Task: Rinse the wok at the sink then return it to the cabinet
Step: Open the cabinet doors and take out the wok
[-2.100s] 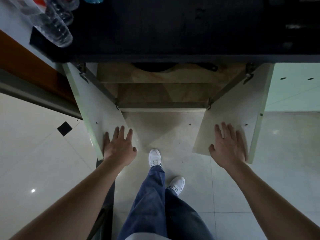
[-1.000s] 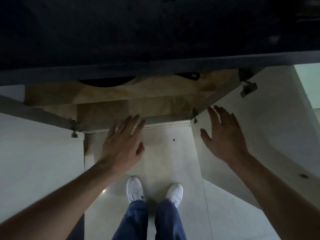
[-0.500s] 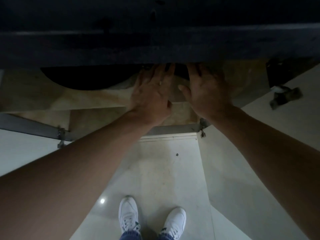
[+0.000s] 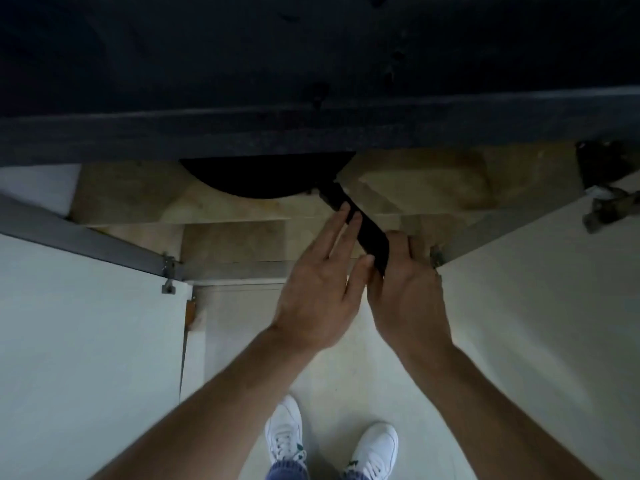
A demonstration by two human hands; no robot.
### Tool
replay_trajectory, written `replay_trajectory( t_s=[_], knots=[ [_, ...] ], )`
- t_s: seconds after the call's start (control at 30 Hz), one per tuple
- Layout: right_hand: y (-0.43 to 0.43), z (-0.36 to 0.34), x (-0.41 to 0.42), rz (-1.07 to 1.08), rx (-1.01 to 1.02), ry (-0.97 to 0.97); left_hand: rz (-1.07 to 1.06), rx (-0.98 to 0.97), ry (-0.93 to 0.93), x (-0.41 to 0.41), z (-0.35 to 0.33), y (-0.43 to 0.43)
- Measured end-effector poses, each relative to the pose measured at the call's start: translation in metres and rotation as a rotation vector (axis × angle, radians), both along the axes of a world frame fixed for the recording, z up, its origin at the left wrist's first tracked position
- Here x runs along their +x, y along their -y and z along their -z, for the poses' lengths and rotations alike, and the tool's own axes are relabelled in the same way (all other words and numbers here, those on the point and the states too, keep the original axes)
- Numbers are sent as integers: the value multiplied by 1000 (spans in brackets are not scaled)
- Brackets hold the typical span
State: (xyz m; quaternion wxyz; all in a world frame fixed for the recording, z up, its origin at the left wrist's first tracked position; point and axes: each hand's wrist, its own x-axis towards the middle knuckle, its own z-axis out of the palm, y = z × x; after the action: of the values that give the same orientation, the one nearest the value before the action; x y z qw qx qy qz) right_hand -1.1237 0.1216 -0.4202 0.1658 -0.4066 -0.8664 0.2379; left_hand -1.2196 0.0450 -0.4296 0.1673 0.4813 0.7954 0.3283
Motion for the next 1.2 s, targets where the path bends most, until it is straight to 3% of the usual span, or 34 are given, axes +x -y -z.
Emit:
replay_trajectory(
  t_s=[0.07, 0.13, 0.2, 0.27, 0.33, 0.47, 0.57, 0.63, 0.77, 0.87, 1.2],
  knots=[
    [22, -4, 13, 52, -76, -15, -83, 33, 146, 8, -2, 11],
    [40, -10, 22, 95, -158, -24, -293, 6, 382, 13, -2, 14],
    [52, -15, 27, 129, -221, 1, -521, -52, 883, 10, -6, 9],
    [59, -21, 28, 157, -271, 22, -608, 27, 1375, 2, -7, 4],
    [62, -26, 28, 179, -353, 48, -583, 99, 1547, -6, -8, 0],
    [46, -27, 19, 182, -622, 189, -547, 117, 1662, -18, -13, -12],
    [27, -31, 2, 224, -1161, 18, -523, 119, 1704, -24, -15, -15],
    [18, -32, -7, 204, -1349, -38, -515, 131, 1738, -27, -13, -13],
    [15, -26, -16, 153, -1329, 2, -501, 103, 1745, -30, -8, -8],
    [25, -16, -17, 198, -1292, -96, -485, 114, 1772, -34, -1, -7],
    [59, 12, -7, 174, -816, -81, -503, 21, 1813, -34, -4, 4]
  ],
)
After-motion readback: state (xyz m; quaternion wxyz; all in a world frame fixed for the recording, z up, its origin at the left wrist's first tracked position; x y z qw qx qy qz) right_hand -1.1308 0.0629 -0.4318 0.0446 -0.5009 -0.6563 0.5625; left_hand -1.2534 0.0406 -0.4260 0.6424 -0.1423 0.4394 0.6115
